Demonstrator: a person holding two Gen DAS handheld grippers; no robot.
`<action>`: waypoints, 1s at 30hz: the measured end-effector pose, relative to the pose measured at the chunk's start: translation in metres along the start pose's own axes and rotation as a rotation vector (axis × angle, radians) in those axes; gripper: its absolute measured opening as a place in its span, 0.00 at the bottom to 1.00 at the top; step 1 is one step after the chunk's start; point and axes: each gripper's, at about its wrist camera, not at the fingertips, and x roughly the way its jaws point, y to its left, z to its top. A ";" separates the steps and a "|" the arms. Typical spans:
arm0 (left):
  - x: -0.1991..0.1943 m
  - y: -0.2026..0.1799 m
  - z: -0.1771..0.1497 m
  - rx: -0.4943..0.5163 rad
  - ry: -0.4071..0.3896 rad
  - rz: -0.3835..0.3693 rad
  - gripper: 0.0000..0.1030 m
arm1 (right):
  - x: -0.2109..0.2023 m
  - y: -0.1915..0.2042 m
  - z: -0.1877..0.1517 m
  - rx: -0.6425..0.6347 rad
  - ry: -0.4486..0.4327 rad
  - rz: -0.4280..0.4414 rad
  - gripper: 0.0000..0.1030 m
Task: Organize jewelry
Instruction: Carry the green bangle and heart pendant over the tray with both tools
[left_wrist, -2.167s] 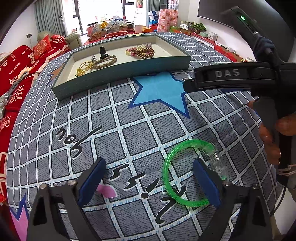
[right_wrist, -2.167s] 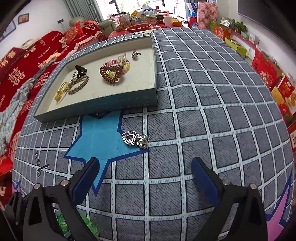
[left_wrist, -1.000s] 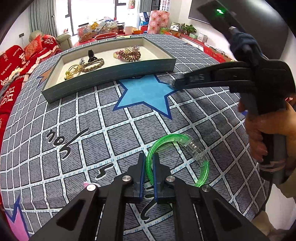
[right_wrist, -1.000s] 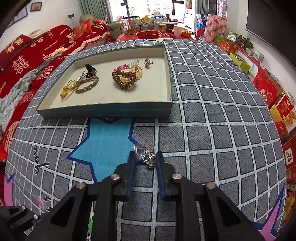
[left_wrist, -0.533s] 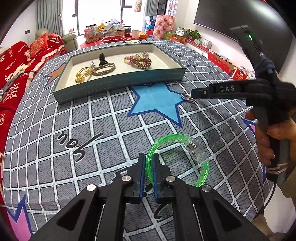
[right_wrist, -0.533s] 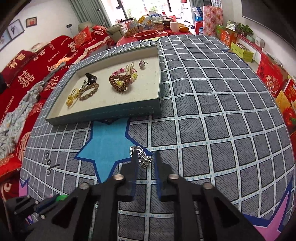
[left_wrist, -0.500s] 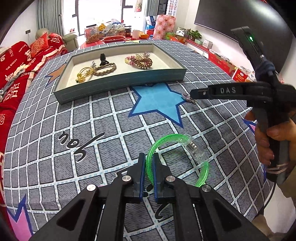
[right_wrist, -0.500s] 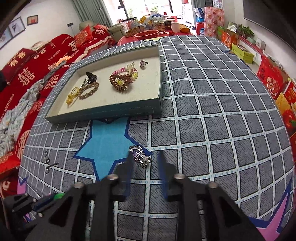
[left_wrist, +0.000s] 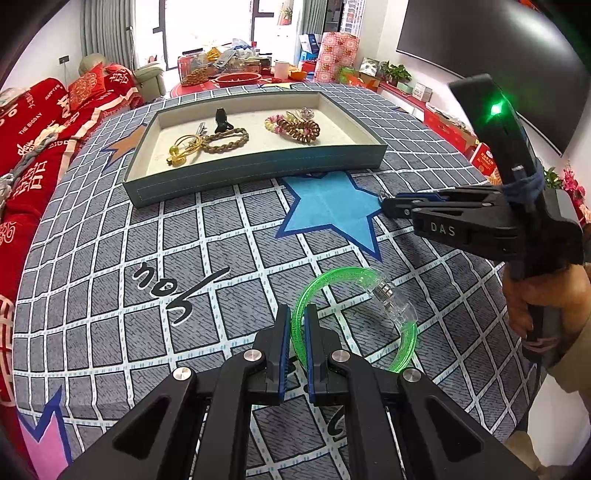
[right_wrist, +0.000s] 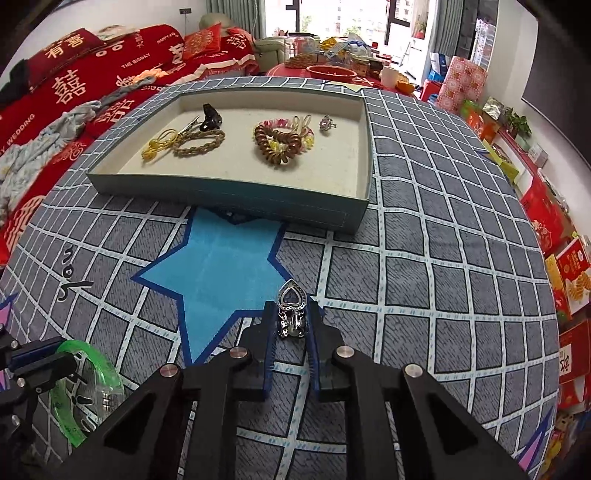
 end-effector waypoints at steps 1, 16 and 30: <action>0.000 0.002 0.001 -0.004 -0.003 -0.001 0.20 | -0.002 -0.002 -0.001 0.015 -0.004 0.008 0.16; -0.013 0.037 0.045 -0.040 -0.088 0.040 0.20 | -0.050 -0.030 0.025 0.180 -0.103 0.131 0.16; 0.006 0.082 0.124 -0.097 -0.154 0.080 0.20 | -0.038 -0.033 0.100 0.212 -0.130 0.163 0.16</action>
